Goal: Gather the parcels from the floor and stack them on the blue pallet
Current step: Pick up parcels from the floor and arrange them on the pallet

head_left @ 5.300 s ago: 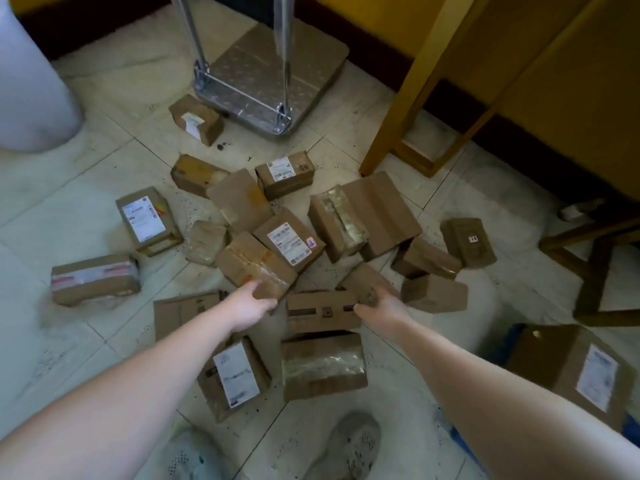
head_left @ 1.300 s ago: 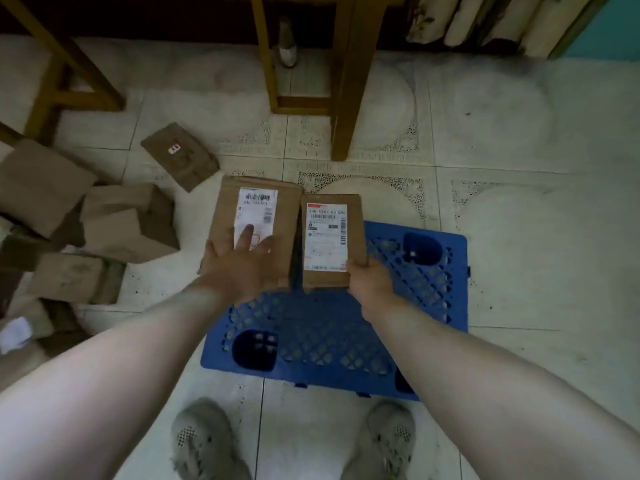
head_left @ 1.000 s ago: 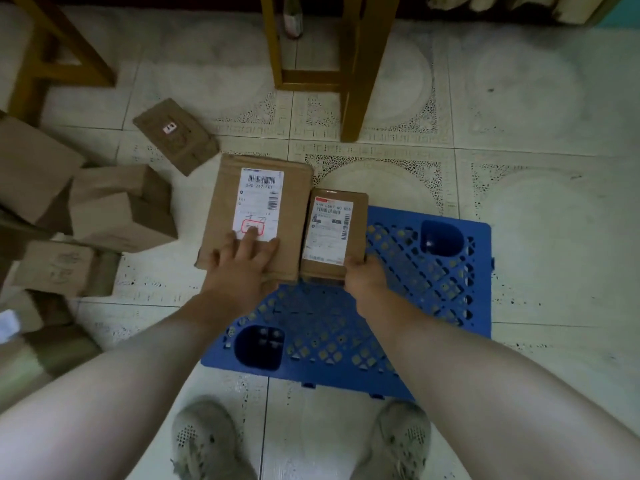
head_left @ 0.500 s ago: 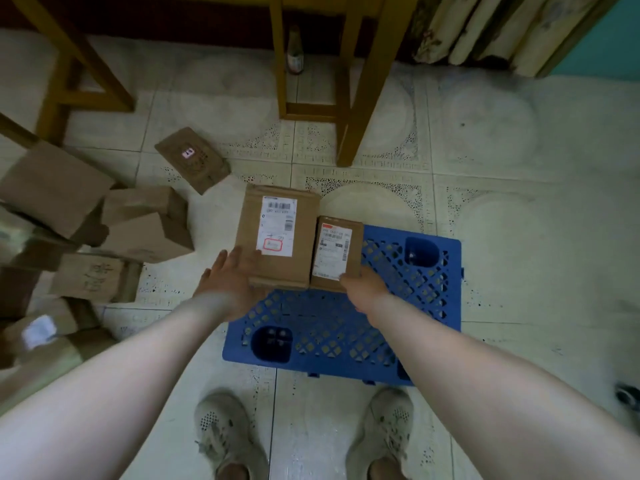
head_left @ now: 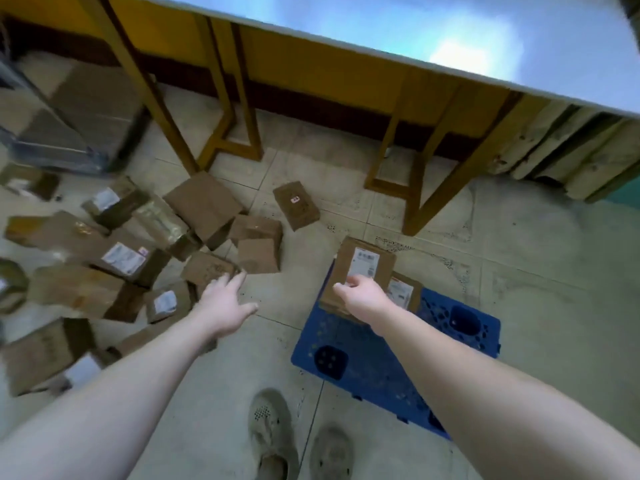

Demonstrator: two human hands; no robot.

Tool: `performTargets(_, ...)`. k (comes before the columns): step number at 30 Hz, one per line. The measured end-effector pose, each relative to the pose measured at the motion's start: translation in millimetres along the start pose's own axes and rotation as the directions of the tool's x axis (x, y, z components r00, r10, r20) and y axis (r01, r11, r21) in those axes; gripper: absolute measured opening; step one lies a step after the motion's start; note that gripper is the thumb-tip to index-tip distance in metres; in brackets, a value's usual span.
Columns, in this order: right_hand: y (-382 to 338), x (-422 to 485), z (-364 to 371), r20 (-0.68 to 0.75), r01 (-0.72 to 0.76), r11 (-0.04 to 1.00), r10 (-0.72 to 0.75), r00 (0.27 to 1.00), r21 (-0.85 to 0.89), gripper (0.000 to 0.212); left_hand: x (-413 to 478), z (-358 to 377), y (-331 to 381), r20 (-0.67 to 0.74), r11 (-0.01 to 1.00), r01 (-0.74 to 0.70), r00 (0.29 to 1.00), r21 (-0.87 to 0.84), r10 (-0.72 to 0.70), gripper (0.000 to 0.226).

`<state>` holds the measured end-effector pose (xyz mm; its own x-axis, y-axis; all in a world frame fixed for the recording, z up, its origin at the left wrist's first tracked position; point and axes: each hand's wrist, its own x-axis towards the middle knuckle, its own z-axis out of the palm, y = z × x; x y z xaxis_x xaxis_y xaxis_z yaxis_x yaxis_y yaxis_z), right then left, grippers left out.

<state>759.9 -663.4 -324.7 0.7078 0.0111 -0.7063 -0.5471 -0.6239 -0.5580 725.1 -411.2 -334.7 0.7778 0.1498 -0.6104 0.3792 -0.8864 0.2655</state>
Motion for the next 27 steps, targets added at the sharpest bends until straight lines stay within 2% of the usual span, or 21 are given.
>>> performTargets(6,-24,-20,56,0.122,0.052,0.988,-0.035,0.992,-0.143,0.062,-60,-1,-81,0.000,0.971,0.188,0.982,-0.149,-0.190,0.075)
performTargets(9,-46,-21,76,0.100,0.069,0.983,-0.052,0.994,-0.171,0.062,-67,-15,-110,-0.051,0.946,0.217,0.971,-0.241,-0.235,0.074)
performTargets(13,-67,-17,114,0.099,0.047,0.975,-0.026,0.995,-0.216,0.062,-65,-20,-148,-0.041,0.919,0.253,0.960,-0.302,-0.278,0.074)
performTargets(22,-135,16,203,0.028,-0.046,0.979,0.053,0.998,-0.198,0.064,-9,-65,-240,0.055,0.903,0.186,0.982,-0.387,-0.179,0.074)
performTargets(27,-166,37,228,0.022,-0.090,0.987,0.094,0.995,-0.135,0.061,37,-97,-263,0.091,0.869,0.188,0.982,-0.457,-0.164,0.071)
